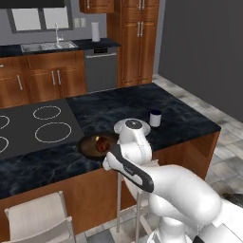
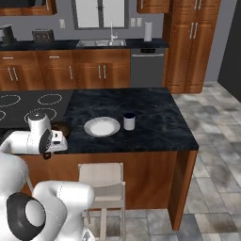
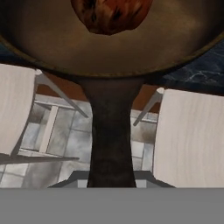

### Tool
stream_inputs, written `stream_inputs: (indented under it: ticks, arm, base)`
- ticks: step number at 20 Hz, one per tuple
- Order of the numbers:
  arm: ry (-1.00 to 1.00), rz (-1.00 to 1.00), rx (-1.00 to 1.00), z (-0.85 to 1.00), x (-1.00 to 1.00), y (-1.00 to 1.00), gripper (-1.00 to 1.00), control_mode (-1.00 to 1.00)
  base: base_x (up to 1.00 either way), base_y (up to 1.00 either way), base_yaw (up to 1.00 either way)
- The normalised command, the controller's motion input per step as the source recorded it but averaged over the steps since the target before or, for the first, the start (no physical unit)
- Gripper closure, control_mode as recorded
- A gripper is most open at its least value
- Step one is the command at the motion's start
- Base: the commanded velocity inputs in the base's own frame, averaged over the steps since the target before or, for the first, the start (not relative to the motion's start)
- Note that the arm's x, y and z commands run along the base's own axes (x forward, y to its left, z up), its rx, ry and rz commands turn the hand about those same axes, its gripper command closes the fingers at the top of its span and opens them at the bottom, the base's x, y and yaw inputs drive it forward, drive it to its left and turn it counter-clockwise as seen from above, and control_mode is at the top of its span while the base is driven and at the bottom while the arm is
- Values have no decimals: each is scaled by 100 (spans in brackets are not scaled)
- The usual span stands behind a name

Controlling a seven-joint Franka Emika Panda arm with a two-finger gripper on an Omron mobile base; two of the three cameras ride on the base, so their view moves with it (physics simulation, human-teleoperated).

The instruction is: Pick up the pan with the steak in it and place it on the dining table. Then place the steak on the plate.

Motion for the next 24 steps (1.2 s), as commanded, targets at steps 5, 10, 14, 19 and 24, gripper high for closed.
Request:
stream_inputs:
  ticks: [5, 10, 14, 19, 24]
  arm:
    - [0, 0, 0, -28, 33, 12, 100, -100]
    - [-1, 0, 0, -20, 33, 9, 100, -100]
    - [0, 0, 0, -8, 38, 1, 100, -100]
    - [4, 0, 1, 0, 37, -3, 100, -100]
    - [1, 0, 0, -3, 18, 0, 100, -100]
  base:
    - [0, 0, 0]
    - [0, 0, 0]
    - [0, 0, 0]
    - [0, 0, 0]
    - [0, 0, 0]
